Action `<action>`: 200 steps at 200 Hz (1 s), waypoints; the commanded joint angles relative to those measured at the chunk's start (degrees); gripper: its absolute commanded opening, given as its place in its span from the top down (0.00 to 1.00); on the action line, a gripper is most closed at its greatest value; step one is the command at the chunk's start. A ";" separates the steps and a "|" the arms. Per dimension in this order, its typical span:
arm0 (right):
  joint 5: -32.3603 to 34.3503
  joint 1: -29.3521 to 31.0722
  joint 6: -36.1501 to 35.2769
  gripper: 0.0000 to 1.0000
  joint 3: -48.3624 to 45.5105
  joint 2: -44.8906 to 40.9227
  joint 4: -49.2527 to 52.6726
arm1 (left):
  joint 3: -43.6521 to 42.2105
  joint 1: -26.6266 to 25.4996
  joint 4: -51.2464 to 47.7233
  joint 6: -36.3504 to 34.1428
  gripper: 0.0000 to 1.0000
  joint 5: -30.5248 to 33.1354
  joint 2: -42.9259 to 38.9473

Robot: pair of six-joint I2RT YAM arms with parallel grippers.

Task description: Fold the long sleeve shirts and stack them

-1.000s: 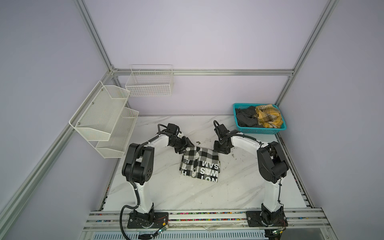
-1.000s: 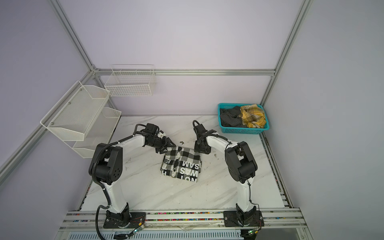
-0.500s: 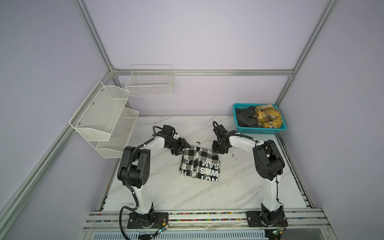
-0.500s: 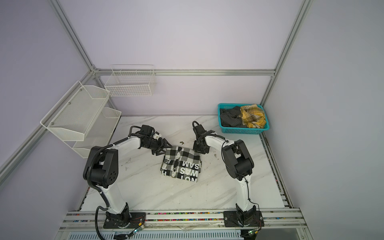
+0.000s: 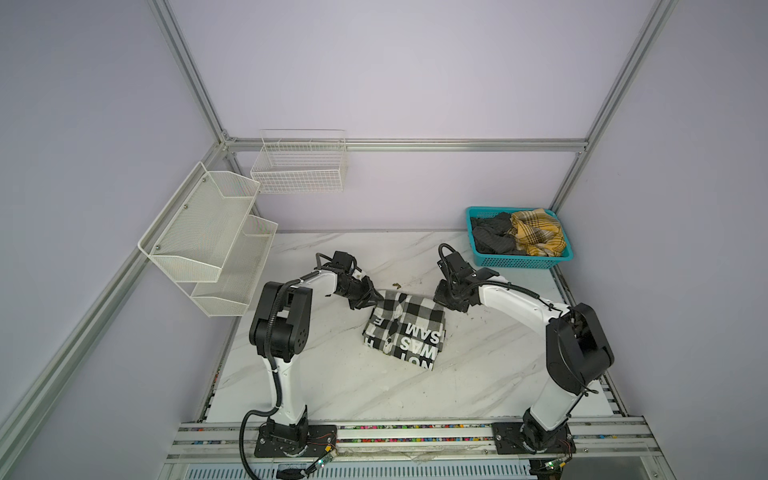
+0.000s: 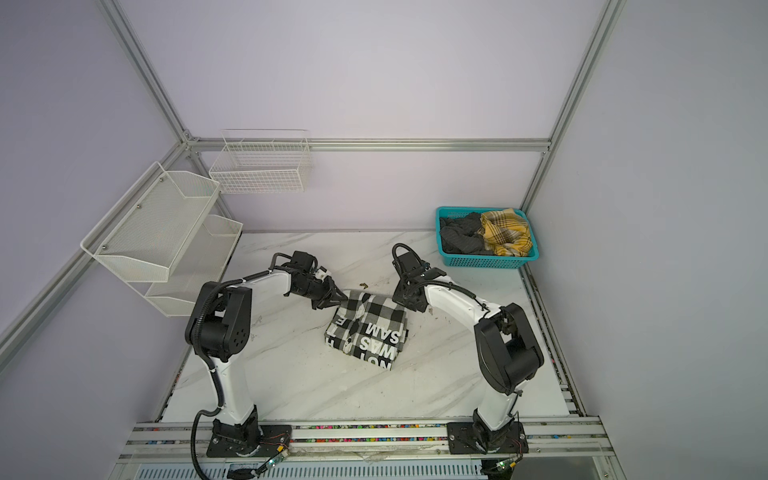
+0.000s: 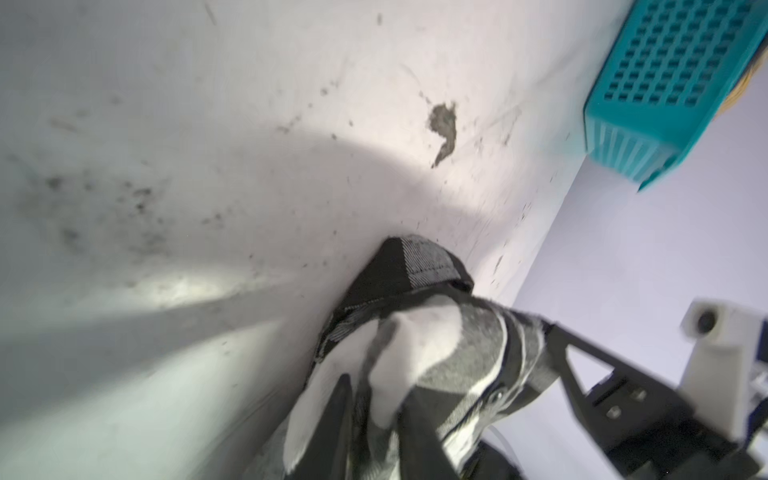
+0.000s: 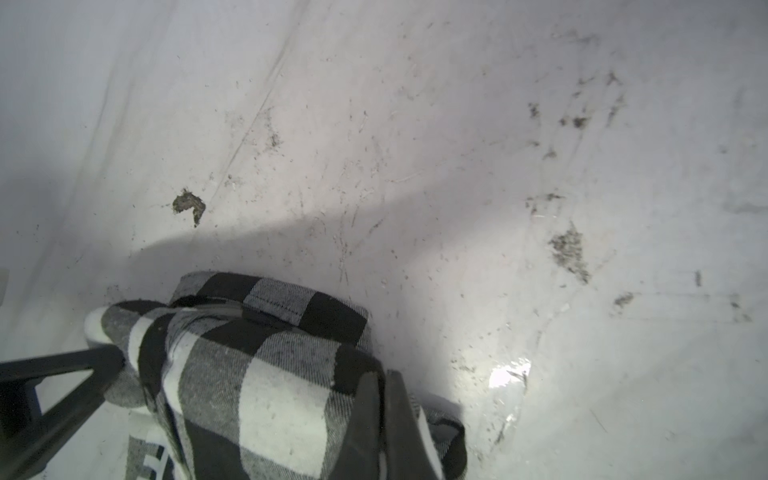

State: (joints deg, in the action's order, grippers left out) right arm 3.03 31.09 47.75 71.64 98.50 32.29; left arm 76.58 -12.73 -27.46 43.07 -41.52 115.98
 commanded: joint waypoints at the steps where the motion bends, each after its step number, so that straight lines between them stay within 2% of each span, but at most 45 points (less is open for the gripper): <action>1: 3.93 -0.48 5.66 1.00 -3.16 2.29 0.23 | 5.54 -2.08 -1.53 1.11 0.49 0.05 2.59; 33: 2.42 -1.70 4.73 1.00 -2.79 7.19 -2.05 | 5.82 -2.66 -1.92 1.70 0.46 0.66 2.43; 64: 1.86 -2.88 1.63 1.00 -2.02 10.19 -3.97 | 3.07 -2.72 -3.51 0.62 0.44 3.41 -1.99; 106: -7.24 -3.28 -14.39 1.00 14.27 22.69 -4.82 | -10.03 -2.64 -3.18 -0.09 0.42 5.80 -8.89; 125: -5.34 -3.13 -17.19 1.00 21.57 25.56 -1.72 | -15.16 -2.16 -2.90 0.42 0.41 7.92 -13.26; 144: -3.36 -3.10 -16.51 1.00 25.27 25.89 1.09 | -17.74 -0.45 -2.82 2.92 0.43 10.21 -18.86; 162: -1.41 -3.10 -17.41 0.80 26.09 24.99 3.98 | -16.16 0.40 -2.98 4.79 0.43 11.21 -22.53; 178: 1.33 -2.68 -17.78 0.67 25.85 23.21 6.96 | -11.68 0.37 -3.95 5.50 0.45 10.11 -22.87; 200: 4.76 -0.34 -18.08 0.63 25.38 19.42 9.01 | -5.56 -0.22 -2.99 6.41 0.51 6.69 -20.80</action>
State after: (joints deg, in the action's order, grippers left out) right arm 2.46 28.42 31.11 96.92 123.44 34.98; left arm 62.22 -12.32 -32.27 47.55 -31.79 94.08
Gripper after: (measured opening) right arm 0.362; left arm 0.515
